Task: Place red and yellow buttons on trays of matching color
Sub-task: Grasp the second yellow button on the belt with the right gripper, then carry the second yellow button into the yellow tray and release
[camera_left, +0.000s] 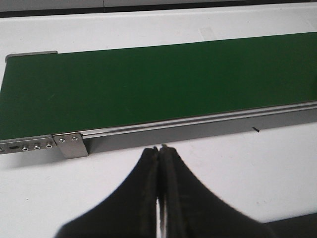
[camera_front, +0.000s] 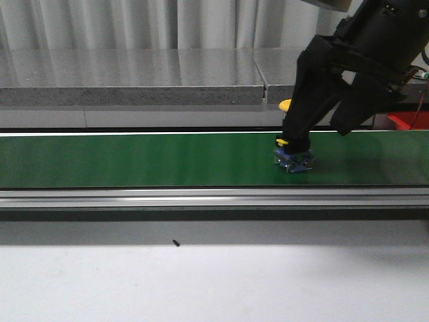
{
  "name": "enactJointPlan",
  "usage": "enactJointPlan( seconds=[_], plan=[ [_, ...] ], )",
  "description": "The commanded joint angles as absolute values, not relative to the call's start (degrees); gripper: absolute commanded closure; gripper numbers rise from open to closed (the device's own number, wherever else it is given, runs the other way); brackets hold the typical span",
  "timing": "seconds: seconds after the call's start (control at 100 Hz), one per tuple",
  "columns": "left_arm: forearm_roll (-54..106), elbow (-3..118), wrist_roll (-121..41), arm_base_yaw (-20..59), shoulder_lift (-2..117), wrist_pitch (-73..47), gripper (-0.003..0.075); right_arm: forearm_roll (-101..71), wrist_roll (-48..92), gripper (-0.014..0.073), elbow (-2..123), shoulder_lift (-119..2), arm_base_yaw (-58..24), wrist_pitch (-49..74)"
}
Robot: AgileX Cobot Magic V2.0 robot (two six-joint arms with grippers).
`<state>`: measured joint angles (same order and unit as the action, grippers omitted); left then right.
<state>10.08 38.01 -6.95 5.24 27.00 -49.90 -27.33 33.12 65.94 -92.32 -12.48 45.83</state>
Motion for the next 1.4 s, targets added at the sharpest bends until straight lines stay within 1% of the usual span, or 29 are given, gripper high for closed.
enactJointPlan(
  seconds=[0.0,0.09,0.14,0.21,0.27,0.28,0.37,0.43,0.5,0.71,0.92,1.19,1.39],
  plan=[
    [11.0,39.3,-6.9,5.7,27.4,-46.3,0.0739,-31.3,35.4,-0.005,67.9,-90.1,-12.5,42.6],
    [11.0,39.3,-6.9,5.7,27.4,-46.3,0.0739,-31.7,35.7,-0.0038,67.9,-90.2,-12.5,40.8],
    [11.0,39.3,-6.9,5.7,27.4,-46.3,0.0739,-31.7,35.7,-0.0001,67.9,-90.3,-12.5,40.2],
    [11.0,39.3,-6.9,5.7,27.4,-46.3,0.0739,-31.7,35.7,0.0091,67.9,-90.6,-12.5,40.1],
    [11.0,39.3,-6.9,5.7,27.4,-46.3,0.0739,-31.7,35.7,0.0203,67.9,-91.0,-12.5,40.3],
    [11.0,39.3,-6.9,5.7,27.4,-46.3,0.0739,-31.7,35.7,0.0203,67.9,-91.0,-12.5,40.3],
    [11.0,39.3,-6.9,5.7,27.4,-46.3,0.0739,-31.8,35.7,0.0352,67.9,-91.2,-12.5,40.1],
    [11.0,39.3,-6.9,5.7,27.4,-46.3,0.0739,-31.8,35.7,0.0419,67.9,-91.1,-12.5,39.9],
    [11.0,39.3,-6.9,5.7,27.4,-46.3,0.0739,-31.8,35.7,0.0454,67.9,-91.0,-12.5,39.8],
    [11.0,39.3,-6.9,5.7,27.4,-46.3,0.0739,-31.8,35.7,0.0463,67.6,-88.2,-12.2,40.3],
    [11.0,39.3,-6.9,5.7,27.4,-46.3,0.0739,-31.8,35.6,0.0463,65.3,-83.1,-7.3,40.3],
    [11.2,39.3,-6.9,5.7,27.4,-46.3,0.0739,-32.6,34.0,0.0463,59.8,-77.3,6.2,40.2],
    [11.2,39.3,-6.9,5.7,27.4,-46.3,0.0739,-33.3,33.1,0.0463,58.1,-75.8,17.8,39.0]
  ],
)
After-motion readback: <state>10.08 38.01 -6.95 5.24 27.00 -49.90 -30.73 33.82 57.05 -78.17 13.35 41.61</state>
